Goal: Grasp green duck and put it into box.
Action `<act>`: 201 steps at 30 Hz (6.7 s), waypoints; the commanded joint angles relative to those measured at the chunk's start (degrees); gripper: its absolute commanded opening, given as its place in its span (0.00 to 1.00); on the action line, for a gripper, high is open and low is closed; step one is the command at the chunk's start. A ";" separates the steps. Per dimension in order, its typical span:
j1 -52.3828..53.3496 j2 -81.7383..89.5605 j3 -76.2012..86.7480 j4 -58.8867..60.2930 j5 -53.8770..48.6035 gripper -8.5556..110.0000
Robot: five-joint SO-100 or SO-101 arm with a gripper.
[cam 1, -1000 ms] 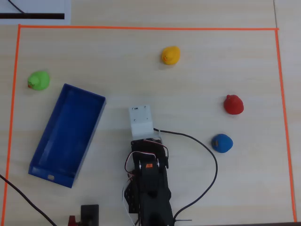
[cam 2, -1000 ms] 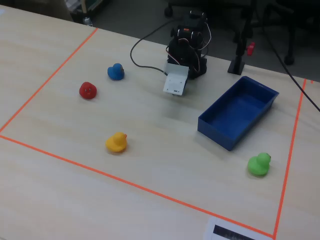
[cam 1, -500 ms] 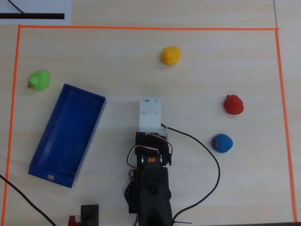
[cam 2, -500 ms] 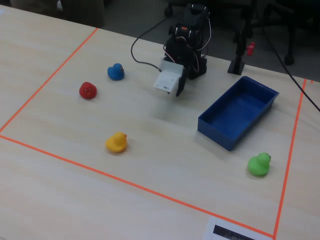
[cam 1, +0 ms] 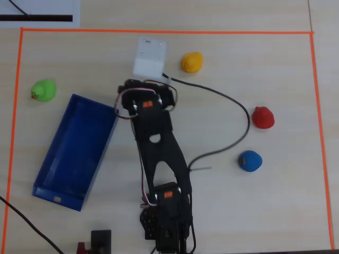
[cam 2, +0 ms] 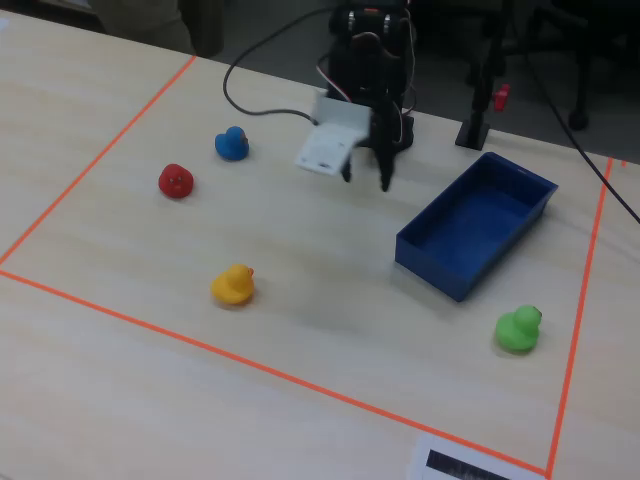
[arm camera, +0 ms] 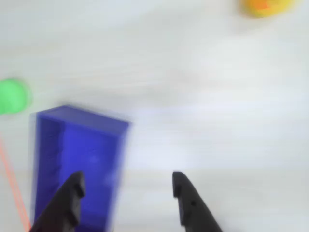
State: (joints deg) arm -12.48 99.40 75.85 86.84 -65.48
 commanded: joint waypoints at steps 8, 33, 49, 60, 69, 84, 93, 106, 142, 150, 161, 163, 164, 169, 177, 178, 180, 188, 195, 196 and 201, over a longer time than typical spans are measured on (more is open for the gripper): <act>-26.02 -12.74 -19.86 1.58 -1.05 0.30; -27.86 -40.52 -37.09 -15.91 1.67 0.40; -28.39 -51.33 -40.61 -26.10 0.53 0.40; -29.09 -55.37 -44.03 -31.55 1.23 0.39; -29.36 -57.48 -44.21 -32.87 1.67 0.37; -29.18 -60.38 -43.51 -34.63 3.25 0.25; -27.86 -58.54 -48.60 -31.29 5.98 0.07; -19.25 -27.16 -47.46 -0.62 8.44 0.07; -32.87 -8.26 13.62 -14.41 18.54 0.34; -20.83 -5.54 -0.53 -18.90 12.39 0.07; -3.34 14.06 20.04 -47.90 -1.58 0.07; -1.14 20.57 28.74 -52.56 -4.39 0.07; -0.18 23.91 33.22 -54.23 -5.89 0.07; 3.34 42.28 56.78 -59.24 -12.57 0.07; 5.89 71.28 84.81 -54.32 -15.03 0.07; 5.80 74.53 87.80 -53.00 -15.03 0.07; 5.54 80.86 93.08 -50.89 -14.50 0.07; 5.62 90.26 102.30 -43.24 -11.69 0.07; 4.57 90.26 102.39 -19.95 -11.34 0.07; 4.75 90.26 102.39 -18.46 -9.93 0.07; 5.10 90.26 102.39 -12.04 -3.69 0.07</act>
State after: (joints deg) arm -7.29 189.67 178.59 71.98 -71.54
